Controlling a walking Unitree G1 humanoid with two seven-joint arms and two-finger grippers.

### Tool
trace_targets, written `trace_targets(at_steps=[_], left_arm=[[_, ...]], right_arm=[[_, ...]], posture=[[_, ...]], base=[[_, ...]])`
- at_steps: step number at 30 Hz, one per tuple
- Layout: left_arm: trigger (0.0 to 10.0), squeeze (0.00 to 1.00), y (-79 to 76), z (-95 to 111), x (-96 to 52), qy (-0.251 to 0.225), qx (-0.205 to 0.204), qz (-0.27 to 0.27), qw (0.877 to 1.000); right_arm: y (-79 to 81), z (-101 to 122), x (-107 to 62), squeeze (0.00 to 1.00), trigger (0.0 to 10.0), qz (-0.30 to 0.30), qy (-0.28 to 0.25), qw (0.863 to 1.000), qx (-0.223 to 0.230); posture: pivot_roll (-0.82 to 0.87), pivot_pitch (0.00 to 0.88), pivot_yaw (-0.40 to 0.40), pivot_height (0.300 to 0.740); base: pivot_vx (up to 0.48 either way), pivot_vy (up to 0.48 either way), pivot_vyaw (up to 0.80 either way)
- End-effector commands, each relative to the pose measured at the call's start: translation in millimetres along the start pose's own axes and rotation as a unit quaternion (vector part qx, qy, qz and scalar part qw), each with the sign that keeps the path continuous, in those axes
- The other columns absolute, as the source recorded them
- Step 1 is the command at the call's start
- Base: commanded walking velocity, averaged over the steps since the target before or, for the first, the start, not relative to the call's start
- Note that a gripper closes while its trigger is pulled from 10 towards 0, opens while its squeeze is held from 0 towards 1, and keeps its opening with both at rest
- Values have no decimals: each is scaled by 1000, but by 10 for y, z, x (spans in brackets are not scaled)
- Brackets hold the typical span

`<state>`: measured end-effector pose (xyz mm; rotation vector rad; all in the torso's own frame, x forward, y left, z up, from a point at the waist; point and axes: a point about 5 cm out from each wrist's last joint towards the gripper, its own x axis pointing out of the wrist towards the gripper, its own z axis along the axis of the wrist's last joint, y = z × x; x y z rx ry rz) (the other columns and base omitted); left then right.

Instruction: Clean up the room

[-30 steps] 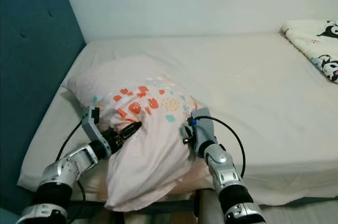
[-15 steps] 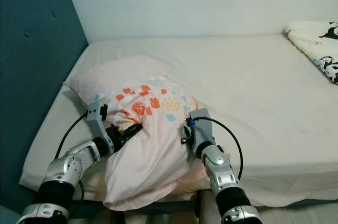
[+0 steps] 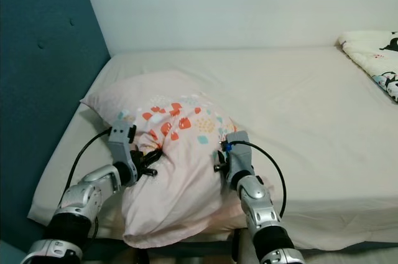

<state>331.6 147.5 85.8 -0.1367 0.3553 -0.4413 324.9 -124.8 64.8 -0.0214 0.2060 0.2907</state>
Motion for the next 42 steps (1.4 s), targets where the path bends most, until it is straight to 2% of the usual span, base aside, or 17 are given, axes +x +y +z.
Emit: trace_targets(at_steps=[1,3,9,12,16,17,18,21,25,26,27,29,31,33,35,37,42], left_arm=[[0,0,-25,39,47,-5,40,20,999],[0,0,-4,47,48,-6,54,31,998],[0,0,88,179,34,-27,48,45,997],[0,0,126,352,15,-81,6,68,994],[0,0,95,393,6,-96,39,65,992],[5882,0,82,385,-1,-99,50,68,992],[10000,0,57,345,9,-86,66,72,992],[10000,0,10,344,6,-101,93,91,986],[10000,0,25,510,-5,-135,140,160,968],[10000,0,25,510,-5,-135,140,160,968],[10000,0,11,619,-21,-167,134,120,969],[10000,0,9,648,-28,-178,131,104,970],[10000,0,26,662,-42,-167,168,104,966],[10000,0,19,663,-58,-175,153,88,969],[10000,0,27,695,-111,-214,119,93,965],[10000,0,26,696,-113,-217,92,92,968],[10000,0,-8,685,-98,-210,125,92,965]], right_arm=[[65,-21,-9,0,10000,7,-1,1000,7],[56,-21,-13,0,10000,4,-2,1000,8],[17,33,-33,0,10000,-10,-23,1000,5],[-15,134,-71,0,10000,-27,-65,998,1],[-31,200,-123,0,10000,-41,-92,995,1],[-28,215,-141,0,10000,-42,-100,994,-4],[-29,235,-168,0,10000,-47,-110,993,-11],[-46,251,-207,0,10000,-62,-116,991,-17],[-71,233,-261,0,10000,-75,-122,989,-17],[-71,233,-261,0,10000,-75,-122,989,-17],[-60,224,-269,0,10000,-77,-121,990,-19],[-57,225,-271,0,10000,-78,-120,989,-19],[-63,227,-270,0,10000,-81,-118,989,-20],[-70,229,-271,0,10000,-83,-118,989,-21],[-75,233,-274,0,10000,-85,-117,989,-22],[-92,248,-277,0,10000,-88,-118,989,-25],[-132,260,-285,0,10000,-93,-118,988,-28]], posture=[[-24,0,29,566],[-24,0,29,566],[-26,0,30,566],[-26,0,29,566],[-26,0,27,566],[-28,0,28,566],[-31,0,28,566],[-32,0,28,566],[-30,0,21,576],[-30,0,21,576],[-29,0,16,586],[-28,0,15,591],[-27,0,11,606],[-28,0,10,616],[-29,0,10,631],[-30,0,10,646],[-30,0,8,666]], base=[[0,0,0],[0,0,0],[0,0,0],[0,0,0],[0,0,0],[0,0,0],[0,0,0],[0,0,0],[0,0,0],[0,0,0],[0,0,0],[0,0,0],[0,0,0],[0,0,0],[0,0,0],[0,0,0],[0,0,0]])
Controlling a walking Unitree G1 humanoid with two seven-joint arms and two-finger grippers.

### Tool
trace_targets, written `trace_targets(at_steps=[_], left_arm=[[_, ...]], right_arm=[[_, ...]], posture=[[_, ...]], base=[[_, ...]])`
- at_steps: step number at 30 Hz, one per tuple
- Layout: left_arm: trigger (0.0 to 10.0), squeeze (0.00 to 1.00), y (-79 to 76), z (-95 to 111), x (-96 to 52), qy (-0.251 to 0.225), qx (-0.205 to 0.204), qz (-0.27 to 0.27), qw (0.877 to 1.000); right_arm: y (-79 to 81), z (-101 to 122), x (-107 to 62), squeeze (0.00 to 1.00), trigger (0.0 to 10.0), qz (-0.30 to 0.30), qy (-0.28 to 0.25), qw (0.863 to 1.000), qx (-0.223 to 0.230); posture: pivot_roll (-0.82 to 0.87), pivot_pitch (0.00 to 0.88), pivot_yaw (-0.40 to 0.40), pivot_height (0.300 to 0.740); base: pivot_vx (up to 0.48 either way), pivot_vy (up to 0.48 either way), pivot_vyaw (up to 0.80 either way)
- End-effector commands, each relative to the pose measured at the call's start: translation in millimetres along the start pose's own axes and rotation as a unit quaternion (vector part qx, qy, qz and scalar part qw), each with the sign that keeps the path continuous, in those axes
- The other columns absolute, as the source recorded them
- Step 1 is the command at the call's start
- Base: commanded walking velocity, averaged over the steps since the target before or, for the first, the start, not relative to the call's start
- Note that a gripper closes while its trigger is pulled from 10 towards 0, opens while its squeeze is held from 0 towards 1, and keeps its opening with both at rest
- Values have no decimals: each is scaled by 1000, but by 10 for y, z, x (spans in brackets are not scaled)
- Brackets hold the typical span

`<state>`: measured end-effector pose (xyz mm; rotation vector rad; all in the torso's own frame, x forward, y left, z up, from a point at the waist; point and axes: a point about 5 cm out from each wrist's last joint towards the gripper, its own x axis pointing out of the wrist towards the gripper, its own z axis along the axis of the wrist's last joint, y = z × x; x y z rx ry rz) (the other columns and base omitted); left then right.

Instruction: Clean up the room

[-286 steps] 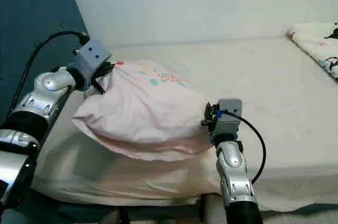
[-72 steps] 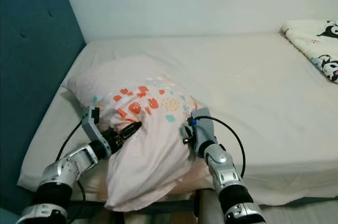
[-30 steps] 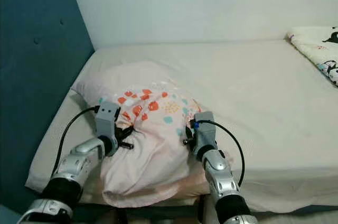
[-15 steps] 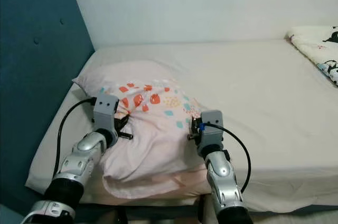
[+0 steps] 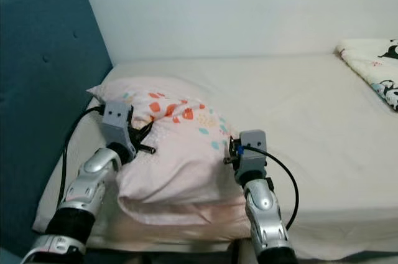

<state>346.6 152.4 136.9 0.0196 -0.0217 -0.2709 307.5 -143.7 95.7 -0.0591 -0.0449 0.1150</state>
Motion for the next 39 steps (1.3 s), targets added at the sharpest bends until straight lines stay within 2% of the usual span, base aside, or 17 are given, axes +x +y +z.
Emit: trace_targets(at_steps=[1,6,12,15,19,28,33,34,39], left_arm=[[10000,0,18,151,13,-39,29,0,999],[10000,0,-13,156,23,-43,34,-10,998],[10000,0,-30,188,21,-52,14,-11,998],[10000,0,10,204,5,-55,-11,16,998],[10000,0,45,203,-6,-57,-24,27,998],[10000,0,-19,175,-39,-59,-11,6,998],[10000,0,-46,186,-18,-59,9,-2,998],[10000,0,-57,183,-5,-56,29,-10,998],[10000,0,-59,173,0,-52,33,-13,998]], right_arm=[[-11,3,-5,0,10000,-3,2,1000,-2],[-27,6,-8,0,10000,-8,2,1000,-2],[-27,9,-16,0,10000,-11,2,1000,-2],[-29,6,-24,0,10000,-11,3,1000,-3],[-35,2,-29,0,10000,-11,4,1000,-4],[-24,-21,-14,0,10000,-10,10,1000,-9],[-9,-23,-13,0,10000,-8,9,1000,-17],[-8,-28,-14,0,10000,-11,10,1000,-21],[-12,-37,-21,0,10000,-12,12,1000,-20]], posture=[[-30,0,8,671],[-29,0,8,686],[-31,0,12,706],[-31,0,12,721],[-28,0,9,736],[-22,0,5,740],[-23,0,6,740],[-25,0,9,740],[-27,0,13,740]], base=[[0,0,0],[0,0,0],[0,0,0],[0,0,0],[0,0,0],[0,0,0],[0,0,0],[0,0,0],[0,0,0]])
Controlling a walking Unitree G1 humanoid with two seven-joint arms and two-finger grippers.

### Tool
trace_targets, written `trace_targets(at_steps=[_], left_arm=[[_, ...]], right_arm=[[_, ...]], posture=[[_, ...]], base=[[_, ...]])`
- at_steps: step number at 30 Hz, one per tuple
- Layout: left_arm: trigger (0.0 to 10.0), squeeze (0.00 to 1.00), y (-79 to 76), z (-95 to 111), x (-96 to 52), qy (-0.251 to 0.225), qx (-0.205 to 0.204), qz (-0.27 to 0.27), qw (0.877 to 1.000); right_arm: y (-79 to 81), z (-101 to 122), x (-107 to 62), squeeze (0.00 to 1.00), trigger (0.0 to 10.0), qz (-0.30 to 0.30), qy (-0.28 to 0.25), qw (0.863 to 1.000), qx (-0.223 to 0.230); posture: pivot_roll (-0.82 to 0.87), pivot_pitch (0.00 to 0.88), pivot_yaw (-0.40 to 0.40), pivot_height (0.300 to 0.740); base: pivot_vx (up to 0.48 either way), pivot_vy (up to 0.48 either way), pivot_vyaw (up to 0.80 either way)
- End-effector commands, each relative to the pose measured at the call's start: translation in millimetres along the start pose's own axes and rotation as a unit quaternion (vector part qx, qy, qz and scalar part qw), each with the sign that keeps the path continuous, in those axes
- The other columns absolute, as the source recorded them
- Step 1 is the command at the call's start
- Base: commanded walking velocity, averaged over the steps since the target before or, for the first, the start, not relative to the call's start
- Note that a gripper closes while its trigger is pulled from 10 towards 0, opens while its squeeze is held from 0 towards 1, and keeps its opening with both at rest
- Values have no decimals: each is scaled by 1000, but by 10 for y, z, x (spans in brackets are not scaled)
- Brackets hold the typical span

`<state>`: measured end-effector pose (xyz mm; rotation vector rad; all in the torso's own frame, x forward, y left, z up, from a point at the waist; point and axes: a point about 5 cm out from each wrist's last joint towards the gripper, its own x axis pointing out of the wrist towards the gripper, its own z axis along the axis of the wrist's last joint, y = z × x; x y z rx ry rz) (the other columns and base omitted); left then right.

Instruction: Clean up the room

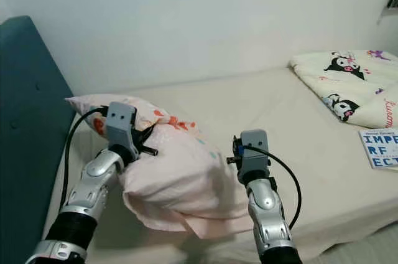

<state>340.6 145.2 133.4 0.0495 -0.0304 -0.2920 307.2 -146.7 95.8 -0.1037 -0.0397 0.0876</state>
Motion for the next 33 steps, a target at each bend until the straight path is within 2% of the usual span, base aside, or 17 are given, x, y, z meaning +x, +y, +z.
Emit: trace_targets(at_steps=[1,10,13,19,24,26,33], left_arm=[[10000,0,32,203,40,-49,15,-1,999],[10000,0,24,175,43,-47,-31,21,998],[10000,0,3,162,34,-44,-55,28,997],[10000,0,-16,147,29,-41,-56,34,997],[10000,0,20,148,40,-40,-74,56,995],[10000,0,49,135,47,-32,-75,64,995],[10000,0,50,141,43,-33,-65,59,996]], right_arm=[[17,-40,-20,0,10000,1,9,1000,2],[47,-43,-18,0,10000,14,11,1000,-2],[52,-15,-7,0,10000,16,6,1000,-11],[47,6,12,0,10000,14,3,1000,-18],[25,19,31,0,10000,13,1,1000,-17],[-16,18,37,0,10000,3,2,1000,-1],[-28,-8,32,0,10000,6,9,1000,-3]], posture=[[-27,0,13,740],[-25,0,15,740],[-23,0,16,740],[-23,0,15,740],[-21,0,17,740],[-21,0,18,740],[-22,0,19,740]], base=[[0,0,0],[0,0,0],[0,-480,533],[0,-480,800],[0,-334,800],[0,0,0],[0,0,0]])
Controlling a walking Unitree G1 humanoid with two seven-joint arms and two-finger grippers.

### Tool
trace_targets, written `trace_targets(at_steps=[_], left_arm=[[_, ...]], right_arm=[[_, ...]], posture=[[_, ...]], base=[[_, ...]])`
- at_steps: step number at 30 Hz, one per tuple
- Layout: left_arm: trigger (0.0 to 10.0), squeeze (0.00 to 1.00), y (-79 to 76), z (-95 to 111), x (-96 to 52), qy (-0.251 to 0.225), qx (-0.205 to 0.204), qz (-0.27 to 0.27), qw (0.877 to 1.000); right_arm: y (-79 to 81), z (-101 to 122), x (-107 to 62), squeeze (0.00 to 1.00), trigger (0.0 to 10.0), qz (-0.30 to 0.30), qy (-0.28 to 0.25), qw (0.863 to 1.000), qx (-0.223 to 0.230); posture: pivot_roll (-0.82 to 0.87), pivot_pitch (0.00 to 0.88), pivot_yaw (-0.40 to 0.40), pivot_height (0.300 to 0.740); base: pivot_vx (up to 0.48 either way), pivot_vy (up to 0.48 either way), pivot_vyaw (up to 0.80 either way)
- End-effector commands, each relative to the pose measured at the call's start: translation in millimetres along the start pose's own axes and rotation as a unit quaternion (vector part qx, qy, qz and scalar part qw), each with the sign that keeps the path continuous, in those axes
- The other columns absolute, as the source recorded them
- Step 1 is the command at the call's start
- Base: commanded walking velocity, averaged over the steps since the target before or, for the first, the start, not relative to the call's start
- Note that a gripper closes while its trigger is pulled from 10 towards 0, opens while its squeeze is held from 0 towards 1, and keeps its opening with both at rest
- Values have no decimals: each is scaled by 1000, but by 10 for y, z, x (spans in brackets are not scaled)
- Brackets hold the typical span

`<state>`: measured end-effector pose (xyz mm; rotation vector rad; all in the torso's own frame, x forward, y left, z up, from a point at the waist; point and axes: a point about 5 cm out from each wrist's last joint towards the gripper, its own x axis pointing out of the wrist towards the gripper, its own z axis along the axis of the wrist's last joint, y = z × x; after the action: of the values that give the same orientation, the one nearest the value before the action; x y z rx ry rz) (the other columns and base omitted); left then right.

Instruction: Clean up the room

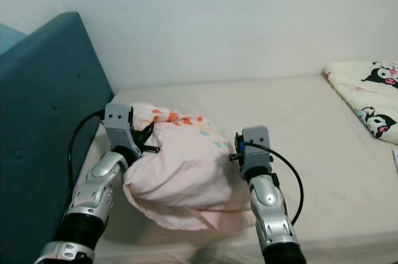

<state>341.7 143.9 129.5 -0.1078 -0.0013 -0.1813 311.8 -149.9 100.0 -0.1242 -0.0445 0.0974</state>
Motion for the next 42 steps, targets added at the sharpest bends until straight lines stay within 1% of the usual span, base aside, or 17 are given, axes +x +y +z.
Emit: trace_targets(at_steps=[1,4,7,11,15,16,17,22,25,32,33,34,42], left_arm=[[10000,0,26,188,32,-39,13,-2,999],[10000,0,11,184,29,-39,15,-8,999],[10000,0,-9,184,26,-31,42,-15,999],[10000,0,-20,164,26,-28,26,-14,999],[10000,0,-18,153,22,-26,24,-11,999],[10000,0,-11,150,21,-27,21,-5,999],[10000,0,12,143,26,-23,15,5,1000],[10000,0,41,152,29,-25,8,10,1000],[10000,0,47,171,42,-23,20,1,1000],[10000,0,38,178,47,-26,26,-7,999],[10000,0,33,187,49,-29,33,-12,999],[10000,0,23,197,52,-32,49,-20,998],[10000,0,-12,218,61,-40,58,-34,997]], right_arm=[[14,-46,-13,0,10000,1,12,1000,7],[16,-52,-16,0,10000,1,15,1000,2],[15,-45,-15,0,10000,0,16,1000,-24],[15,-40,-4,0,10000,0,14,1000,-20],[12,-39,-3,0,10000,-1,15,1000,-20],[3,-38,-4,0,10000,-6,13,1000,-14],[-12,-40,-7,0,10000,-12,13,1000,0],[-29,-51,-18,0,10000,-17,14,1000,6],[-13,-69,-28,0,10000,-11,18,1000,5],[-1,-76,-33,0,10000,-11,19,1000,6],[0,-78,-36,0,10000,-11,19,1000,7],[2,-87,-43,0,10000,-11,20,1000,8],[8,-94,-48,0,10000,-11,21,1000,11]], posture=[[-22,0,19,740],[-20,0,20,740],[-19,0,20,740],[-19,0,20,740],[-20,0,21,740],[-20,0,21,740],[-21,0,21,740],[-21,0,22,740],[-21,0,22,740],[-23,0,24,740],[-23,0,25,740],[-22,0,25,740],[-20,0,24,740]], base=[[0,0,0],[0,0,0],[0,-320,533],[0,-480,800],[0,-480,800],[0,-480,800],[0,0,0],[0,0,0],[0,0,0],[0,0,0],[0,0,0],[0,0,0],[0,0,0]])
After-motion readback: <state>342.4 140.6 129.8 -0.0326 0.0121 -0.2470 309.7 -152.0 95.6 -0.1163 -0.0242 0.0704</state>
